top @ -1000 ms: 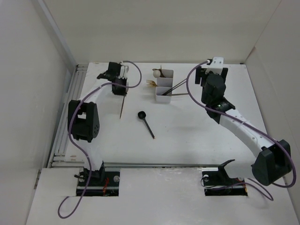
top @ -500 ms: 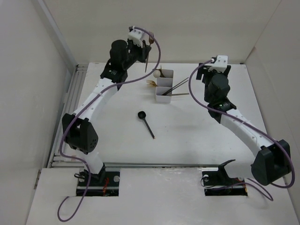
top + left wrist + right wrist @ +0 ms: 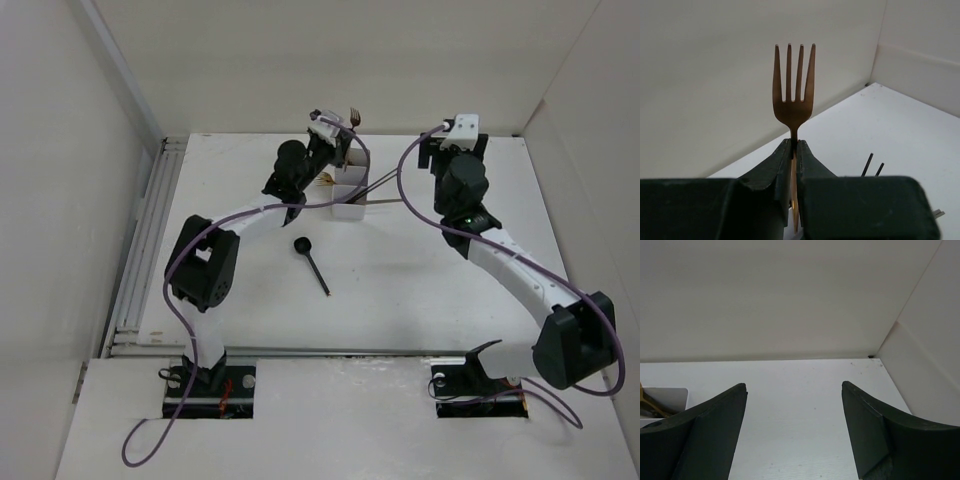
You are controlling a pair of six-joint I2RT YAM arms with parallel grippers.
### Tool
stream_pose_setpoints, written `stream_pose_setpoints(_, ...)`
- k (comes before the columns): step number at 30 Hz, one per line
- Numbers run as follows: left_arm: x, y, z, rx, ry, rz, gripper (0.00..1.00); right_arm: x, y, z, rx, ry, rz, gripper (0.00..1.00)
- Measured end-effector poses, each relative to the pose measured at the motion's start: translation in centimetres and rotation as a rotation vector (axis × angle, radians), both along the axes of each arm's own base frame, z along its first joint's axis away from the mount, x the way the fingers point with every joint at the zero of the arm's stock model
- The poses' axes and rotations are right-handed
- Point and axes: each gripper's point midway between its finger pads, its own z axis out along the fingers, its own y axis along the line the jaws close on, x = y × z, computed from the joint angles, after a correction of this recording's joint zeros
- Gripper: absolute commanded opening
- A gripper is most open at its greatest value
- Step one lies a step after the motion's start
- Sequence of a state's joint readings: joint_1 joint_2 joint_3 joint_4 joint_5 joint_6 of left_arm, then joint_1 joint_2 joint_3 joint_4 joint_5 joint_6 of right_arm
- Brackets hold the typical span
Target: Sort the eating utensils into containers
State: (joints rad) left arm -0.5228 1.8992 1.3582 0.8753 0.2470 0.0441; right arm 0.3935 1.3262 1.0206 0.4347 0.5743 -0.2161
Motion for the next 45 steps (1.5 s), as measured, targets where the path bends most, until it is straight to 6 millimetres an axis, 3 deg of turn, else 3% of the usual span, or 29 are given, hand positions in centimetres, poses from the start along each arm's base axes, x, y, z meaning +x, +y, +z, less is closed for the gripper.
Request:
stream_pose_setpoints(6,-0.1,-0.4,0.7,-0.093,-0.04,0.018,0.0,-0.1,-0.1,1.0,-0.036,-0.006,0.0,0.81)
stream_pose_setpoints(13,2.1,-0.4,-3.8,-0.115,-0.003,0.084,0.0,-0.1,-0.1,3.9,-0.07,-0.045,0.005,0.81)
stream_pose_setpoints(17,2.8,-0.6,-7.0,-0.112,0.059,0.102,0.0,-0.5,-0.3,4.3,-0.094,-0.045,0.005,0.81)
stream_pose_setpoints(21,2.6,-0.5,-8.3,-0.127,0.097,0.109,0.0,-0.9,-0.5,4.7,-0.113,-0.045,0.004,0.81)
stream_pose_setpoints(23,2.3,-0.3,-9.2,-0.127,0.114,0.112,0.04,-0.9,-0.6,4.7,-0.121,-0.043,0.002,0.81)
stream_pose_setpoints(26,1.8,-0.1,-10.9,-0.117,0.153,0.115,0.29,-0.9,-0.7,4.6,-0.13,-0.035,0.001,0.81)
stream_pose_setpoints(27,1.5,-0.1,-11.5,-0.112,0.169,0.114,0.43,-0.9,-0.7,4.6,-0.133,-0.034,0.006,0.82)
stream_pose_setpoints(29,1.2,0.0,-11.6,-0.119,0.184,0.112,0.47,-0.8,-0.5,4.6,-0.134,-0.035,0.014,0.84)
stream_pose_setpoints(32,0.5,0.4,-10.3,-0.131,0.172,0.108,0.47,-0.8,0.1,5.0,-0.148,-0.033,0.048,0.9)
stream_pose_setpoints(37,-0.7,1.3,-5.5,-0.163,0.103,0.107,0.49,-1.1,2.8,5.8,-0.176,-0.02,0.144,0.97)
stream_pose_setpoints(42,-1.1,3.1,-0.6,-0.153,0.056,0.14,0.5,-1.3,5.3,4.6,-0.205,0.018,0.234,0.98)
stream_pose_setpoints(45,-0.7,4.9,0.7,-0.122,0.06,0.194,0.55,-1.8,7.0,3.8,-0.217,0.037,0.282,0.98)
